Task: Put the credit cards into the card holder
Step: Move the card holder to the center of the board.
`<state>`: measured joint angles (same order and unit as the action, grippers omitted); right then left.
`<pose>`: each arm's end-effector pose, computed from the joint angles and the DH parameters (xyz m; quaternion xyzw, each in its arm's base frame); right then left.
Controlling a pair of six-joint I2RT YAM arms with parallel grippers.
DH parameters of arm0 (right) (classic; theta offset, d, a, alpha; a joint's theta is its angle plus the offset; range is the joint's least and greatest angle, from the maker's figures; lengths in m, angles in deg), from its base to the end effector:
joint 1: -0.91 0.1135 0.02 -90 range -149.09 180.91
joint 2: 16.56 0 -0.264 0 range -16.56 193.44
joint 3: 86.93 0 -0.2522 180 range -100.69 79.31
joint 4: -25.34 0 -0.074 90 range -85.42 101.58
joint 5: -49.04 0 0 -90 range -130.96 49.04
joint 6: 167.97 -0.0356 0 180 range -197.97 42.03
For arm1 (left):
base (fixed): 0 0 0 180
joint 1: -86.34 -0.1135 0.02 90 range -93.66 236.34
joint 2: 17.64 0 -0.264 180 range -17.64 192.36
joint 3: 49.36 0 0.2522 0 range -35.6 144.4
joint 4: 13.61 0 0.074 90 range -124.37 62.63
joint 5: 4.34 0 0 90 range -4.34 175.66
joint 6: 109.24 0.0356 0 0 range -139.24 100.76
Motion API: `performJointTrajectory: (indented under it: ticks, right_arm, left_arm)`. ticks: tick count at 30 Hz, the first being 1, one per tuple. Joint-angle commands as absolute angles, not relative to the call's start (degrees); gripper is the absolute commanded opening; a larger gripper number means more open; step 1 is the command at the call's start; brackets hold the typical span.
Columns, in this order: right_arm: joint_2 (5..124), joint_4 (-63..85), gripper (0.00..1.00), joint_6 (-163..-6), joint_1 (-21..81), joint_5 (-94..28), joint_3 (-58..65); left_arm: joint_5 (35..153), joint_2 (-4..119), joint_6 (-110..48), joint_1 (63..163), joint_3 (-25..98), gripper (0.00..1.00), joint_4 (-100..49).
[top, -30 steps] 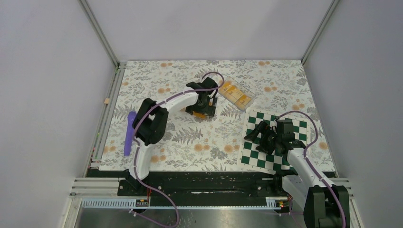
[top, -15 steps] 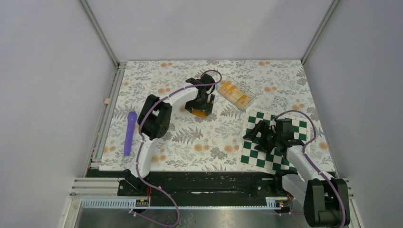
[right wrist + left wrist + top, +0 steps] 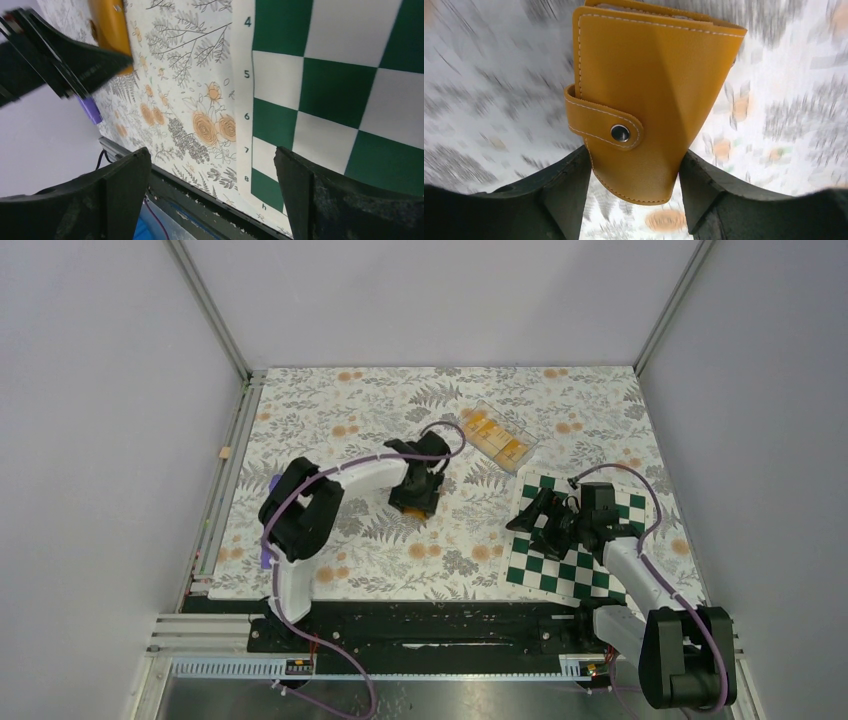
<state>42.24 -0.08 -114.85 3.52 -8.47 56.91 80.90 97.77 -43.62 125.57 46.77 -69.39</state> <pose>0.1845 0.0276 0.1649 0.1685 0.8862 0.3619 0.2351 0.3114 -0.2504 0.1629 0.1227 0.9830 -0.0335 0.1321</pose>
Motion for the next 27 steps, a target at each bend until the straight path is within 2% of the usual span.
performJointTrajectory:
  ticks: [1,2,5,7,15,19,27]
  right_arm:
    - [42.9,-3.0,0.99,-112.0,4.1,-3.9,53.8]
    - [43.2,-3.3,0.99,-111.5,4.6,-3.8,53.6]
    - [44.7,-4.5,1.00,-110.6,6.7,-3.7,52.8]
    - [45.7,-4.2,0.99,-110.7,8.8,-4.0,52.6]
    - [51.9,1.4,0.99,-115.1,19.2,-4.8,50.9]
    - [56.0,7.6,0.96,-119.6,21.6,-4.1,50.2]
    - [65.7,17.5,0.80,-128.2,26.2,-5.0,46.5]
  left_arm:
    - [80.9,90.4,-51.0,131.2,36.9,0.62,-69.6]
    - [82.0,88.8,-52.5,132.6,35.3,0.67,-69.3]
    - [83.0,84.4,-57.6,135.5,31.1,0.91,-68.7]
    - [84.3,81.0,-60.0,135.6,28.3,0.98,-67.1]
    - [89.7,76.2,-57.8,130.7,26.5,0.99,-64.2]
    - [96.9,77.1,-54.6,125.8,24.4,0.98,-61.0]
    - [107.1,80.4,-51.0,120.2,21.5,0.91,-54.0]
